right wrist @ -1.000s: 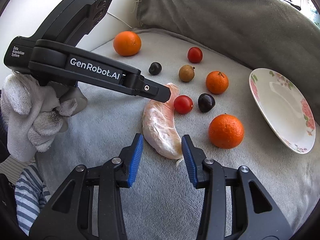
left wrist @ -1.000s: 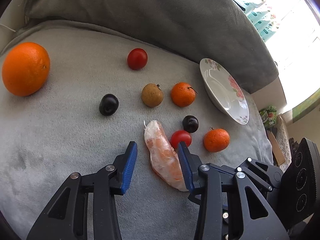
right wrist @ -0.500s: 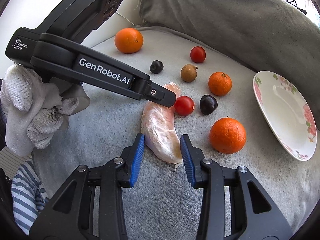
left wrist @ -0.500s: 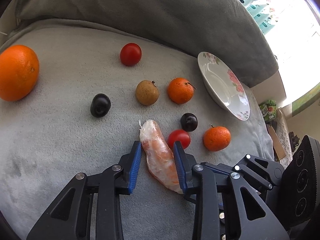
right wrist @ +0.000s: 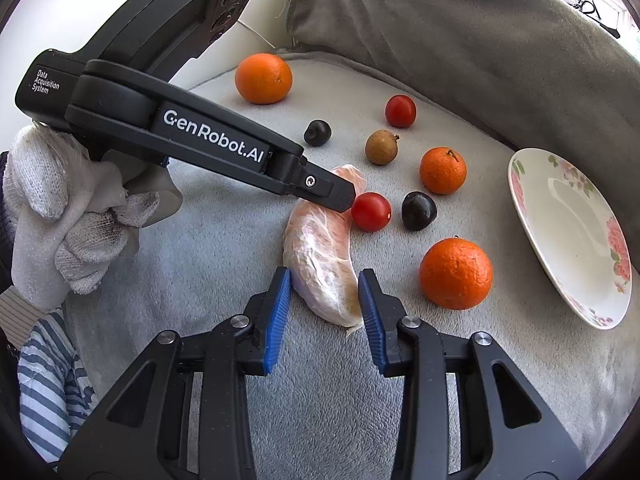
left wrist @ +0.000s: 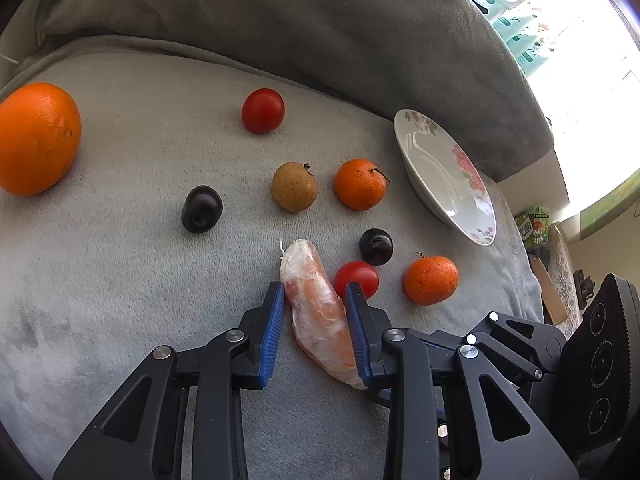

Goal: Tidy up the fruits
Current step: 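Move the right tool down to the pink grapefruit segment, fingers around it, then close the right gripper on the pink grapefruit segment and lift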

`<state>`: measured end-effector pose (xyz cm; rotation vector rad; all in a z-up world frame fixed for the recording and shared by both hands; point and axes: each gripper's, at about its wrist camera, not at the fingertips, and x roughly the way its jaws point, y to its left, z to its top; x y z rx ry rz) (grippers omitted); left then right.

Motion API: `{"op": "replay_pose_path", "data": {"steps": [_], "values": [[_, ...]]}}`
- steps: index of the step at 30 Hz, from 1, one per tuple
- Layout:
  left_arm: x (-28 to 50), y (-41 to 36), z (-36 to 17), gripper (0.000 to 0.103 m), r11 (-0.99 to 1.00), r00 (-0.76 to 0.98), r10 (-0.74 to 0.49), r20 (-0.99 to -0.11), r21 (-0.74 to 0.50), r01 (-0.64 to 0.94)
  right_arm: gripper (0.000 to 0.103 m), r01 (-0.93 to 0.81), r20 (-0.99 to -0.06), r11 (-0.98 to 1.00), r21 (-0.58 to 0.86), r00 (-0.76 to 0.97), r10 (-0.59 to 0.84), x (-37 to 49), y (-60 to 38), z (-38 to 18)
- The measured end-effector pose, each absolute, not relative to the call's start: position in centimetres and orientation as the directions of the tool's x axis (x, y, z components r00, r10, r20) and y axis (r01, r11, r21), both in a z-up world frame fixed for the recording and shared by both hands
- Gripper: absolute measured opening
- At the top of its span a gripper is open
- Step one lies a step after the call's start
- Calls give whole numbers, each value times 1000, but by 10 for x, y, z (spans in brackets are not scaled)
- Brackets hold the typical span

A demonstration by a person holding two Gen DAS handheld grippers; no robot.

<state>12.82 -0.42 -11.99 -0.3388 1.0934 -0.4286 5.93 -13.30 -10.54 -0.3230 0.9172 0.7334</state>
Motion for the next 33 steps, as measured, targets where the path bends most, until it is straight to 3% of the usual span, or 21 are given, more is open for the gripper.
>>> {"op": "replay_pose_path", "data": {"steps": [25, 33], "values": [[124, -5, -111, 24, 866, 408, -498, -765, -466, 183, 21, -737, -798, 676, -23, 420, 431, 38, -120, -93], [126, -8, -114, 24, 876, 397, -482, -781, -446, 185, 21, -736, -801, 676, 25, 389, 454, 44, -124, -95]]}}
